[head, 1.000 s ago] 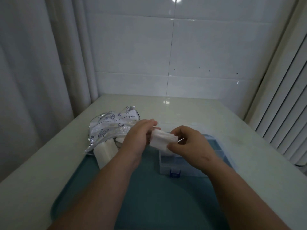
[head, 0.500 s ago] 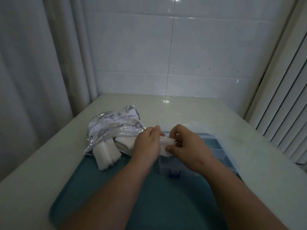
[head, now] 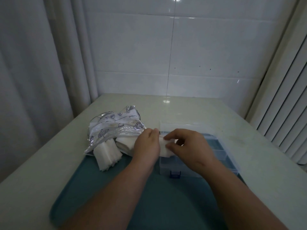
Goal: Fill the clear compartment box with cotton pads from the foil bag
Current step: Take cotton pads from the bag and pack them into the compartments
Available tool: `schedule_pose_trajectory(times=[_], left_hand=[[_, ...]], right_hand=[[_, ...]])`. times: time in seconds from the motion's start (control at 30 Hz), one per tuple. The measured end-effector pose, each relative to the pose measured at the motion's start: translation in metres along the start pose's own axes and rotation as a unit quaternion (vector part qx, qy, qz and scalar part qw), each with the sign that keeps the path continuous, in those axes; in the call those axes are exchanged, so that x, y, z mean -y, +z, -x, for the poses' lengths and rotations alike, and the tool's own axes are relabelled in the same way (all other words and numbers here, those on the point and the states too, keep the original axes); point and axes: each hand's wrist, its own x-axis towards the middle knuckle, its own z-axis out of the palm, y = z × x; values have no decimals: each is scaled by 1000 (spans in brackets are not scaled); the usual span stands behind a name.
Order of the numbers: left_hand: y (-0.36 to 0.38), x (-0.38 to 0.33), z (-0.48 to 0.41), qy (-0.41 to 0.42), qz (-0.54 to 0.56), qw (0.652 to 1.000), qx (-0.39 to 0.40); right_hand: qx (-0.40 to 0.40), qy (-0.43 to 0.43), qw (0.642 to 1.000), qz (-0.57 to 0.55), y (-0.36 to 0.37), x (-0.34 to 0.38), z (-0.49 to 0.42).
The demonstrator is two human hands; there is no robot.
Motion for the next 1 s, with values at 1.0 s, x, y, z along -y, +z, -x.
schedule_pose_trajectory(times=[1.0], left_hand=[[0,-4,0,-73,121,990,-14]], right_hand=[[-17,-6,1000,3,3,2,-1]])
